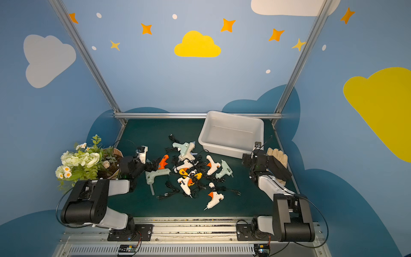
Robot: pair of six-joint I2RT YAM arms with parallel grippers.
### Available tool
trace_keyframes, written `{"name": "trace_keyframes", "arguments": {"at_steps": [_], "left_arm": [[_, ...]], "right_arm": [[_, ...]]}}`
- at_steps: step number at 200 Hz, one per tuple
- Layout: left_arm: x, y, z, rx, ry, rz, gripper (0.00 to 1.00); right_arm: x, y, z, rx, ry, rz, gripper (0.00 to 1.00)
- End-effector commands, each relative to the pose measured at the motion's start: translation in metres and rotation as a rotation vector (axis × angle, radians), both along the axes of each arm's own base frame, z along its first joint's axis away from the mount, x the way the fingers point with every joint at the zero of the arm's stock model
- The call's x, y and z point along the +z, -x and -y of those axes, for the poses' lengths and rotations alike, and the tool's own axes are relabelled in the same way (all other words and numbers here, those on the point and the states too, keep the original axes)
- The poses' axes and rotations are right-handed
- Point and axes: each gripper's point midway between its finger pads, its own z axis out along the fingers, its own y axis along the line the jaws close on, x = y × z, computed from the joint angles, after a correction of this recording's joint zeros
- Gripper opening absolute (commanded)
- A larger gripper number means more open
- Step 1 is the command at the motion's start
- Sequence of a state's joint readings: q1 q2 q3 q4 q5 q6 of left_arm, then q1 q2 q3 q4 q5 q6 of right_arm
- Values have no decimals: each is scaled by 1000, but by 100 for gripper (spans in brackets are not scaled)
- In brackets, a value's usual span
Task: Put the hot melt glue gun into the storage box
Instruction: Pick up the hot melt adhesive gun from the center of the board.
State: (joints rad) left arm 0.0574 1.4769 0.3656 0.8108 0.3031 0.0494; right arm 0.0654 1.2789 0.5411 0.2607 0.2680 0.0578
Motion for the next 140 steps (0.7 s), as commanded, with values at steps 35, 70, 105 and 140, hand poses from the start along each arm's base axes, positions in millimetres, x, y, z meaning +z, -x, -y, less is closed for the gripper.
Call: {"name": "trace_keyframes", "arguments": {"at_steps": [35,70,105,140], "left_arm": [[52,1,17,-35,-75,41,100],[85,4,37,-43,-65,55,100],[102,19,62,-28,44,-9,100],[102,42,82,10,224,-102,100]], "right_arm": [[37,28,14,-114,-49,26,98],[54,44,8,-120,-140,49,98],[58,58,-11,-70,-257,17,98],[44,78,-43,26,-299,-138,98]]}}
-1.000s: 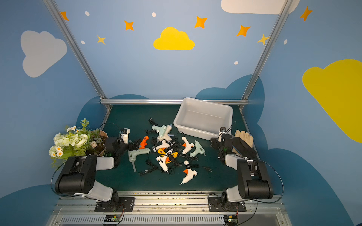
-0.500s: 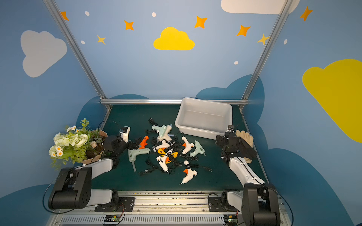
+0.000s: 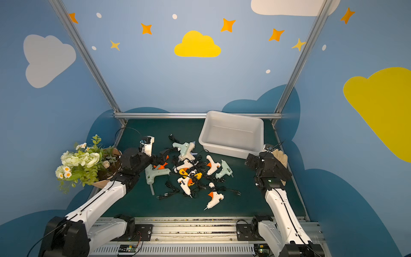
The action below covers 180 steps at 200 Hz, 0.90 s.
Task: Put the hot melt glue gun into the storage box
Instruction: Pick up the hot melt adhesive gun from the center of the board.
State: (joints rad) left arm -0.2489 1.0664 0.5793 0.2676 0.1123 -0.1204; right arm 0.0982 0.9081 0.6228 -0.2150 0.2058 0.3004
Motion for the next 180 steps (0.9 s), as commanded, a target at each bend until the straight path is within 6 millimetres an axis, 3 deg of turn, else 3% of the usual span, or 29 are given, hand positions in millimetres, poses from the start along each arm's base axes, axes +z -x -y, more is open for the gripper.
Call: {"name": "trace_keyframes", "arguments": {"at_steps": [1,9,63,90,126,180], "left_arm": [[-12,15,3,73,132,-136,100],[-13,20,7,79,157,-158,100],[-34,53,17,143,231,-300,100],[-46,67,12,166,239,-340,100],[-50,76,2,191,251,-303,100],[-52,85,-6,202,295,-244,100]], "right_arm": [[-15,21,-27,90,-67,-137,98],[-8,22,-38,126,-78,-145,98],[-38,62,-108,353,-147,-365,93],[-53,75,-122,359,-148,-448,90],[-70,67,-132,276,-209,-532,81],[-93,37,-146,145,-242,-573,79]]}}
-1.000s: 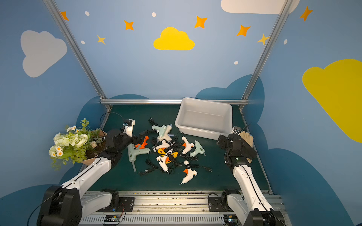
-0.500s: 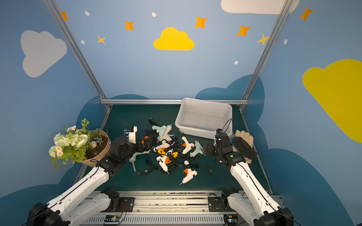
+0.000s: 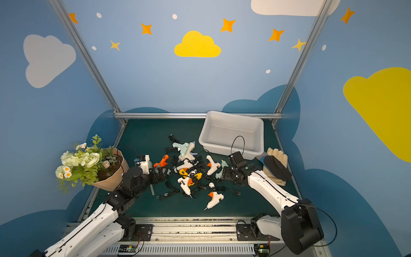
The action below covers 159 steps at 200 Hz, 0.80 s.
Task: Put the hot melt glue gun into the storage box
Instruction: Pick up the hot melt adhesive gun from the center of the board.
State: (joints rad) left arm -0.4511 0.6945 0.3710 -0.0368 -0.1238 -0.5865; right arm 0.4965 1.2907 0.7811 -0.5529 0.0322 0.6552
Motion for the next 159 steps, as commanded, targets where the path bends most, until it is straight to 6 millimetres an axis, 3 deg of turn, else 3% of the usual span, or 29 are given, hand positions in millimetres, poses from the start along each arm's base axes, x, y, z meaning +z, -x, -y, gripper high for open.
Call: {"name": "trace_keyframes", "arguments": {"at_steps": [1,65,159], "left_arm": [[2,0,-3,23,21,32,100],[4,-2,-3,9,-11,61,100],[-3,-6,14,-74,-23,20,100]], "right_arm": [[7,-22,-9,-93,-24,26,79],[-14,-46,-14,-184,42,-62,78],[-53,-29,-12,-248,71,-208,71]]}}
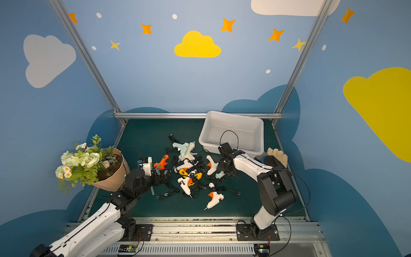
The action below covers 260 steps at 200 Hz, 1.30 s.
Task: Put the hot melt glue gun into the storage box
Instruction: Pick up the hot melt adhesive gun from the center of the board.
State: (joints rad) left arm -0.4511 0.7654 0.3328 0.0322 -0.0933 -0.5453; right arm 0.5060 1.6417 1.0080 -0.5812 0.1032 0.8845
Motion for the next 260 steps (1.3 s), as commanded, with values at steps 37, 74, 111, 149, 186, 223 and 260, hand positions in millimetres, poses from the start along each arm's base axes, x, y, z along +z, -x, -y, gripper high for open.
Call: {"name": "trace_keyframes", "arguments": {"at_steps": [37,74,111,149,186,223,260], "left_arm": [[23,-3,6,-25,28,61,100],[27,-2,4,-18,30,78,100],[29,-1,3,-19,24,81,100],[28,-1,2,-17,21,79,100],[30,-1,2,-19,18,87,100],[31,-1,2,-15,19,91,100],[33,-5,-6,44,30,90,100]], "right_arm": [[-14,21,12,-19,47,-60,73],[-19,33,18,-26,66,-85,75],[-22,43,12,-9,55,-91,75],[-23,44,1,1,23,-74,60],[-20,40,0,-3,23,-46,35],[8,32,2,15,13,51,11],[55,31,6,72,26,195,3]]}}
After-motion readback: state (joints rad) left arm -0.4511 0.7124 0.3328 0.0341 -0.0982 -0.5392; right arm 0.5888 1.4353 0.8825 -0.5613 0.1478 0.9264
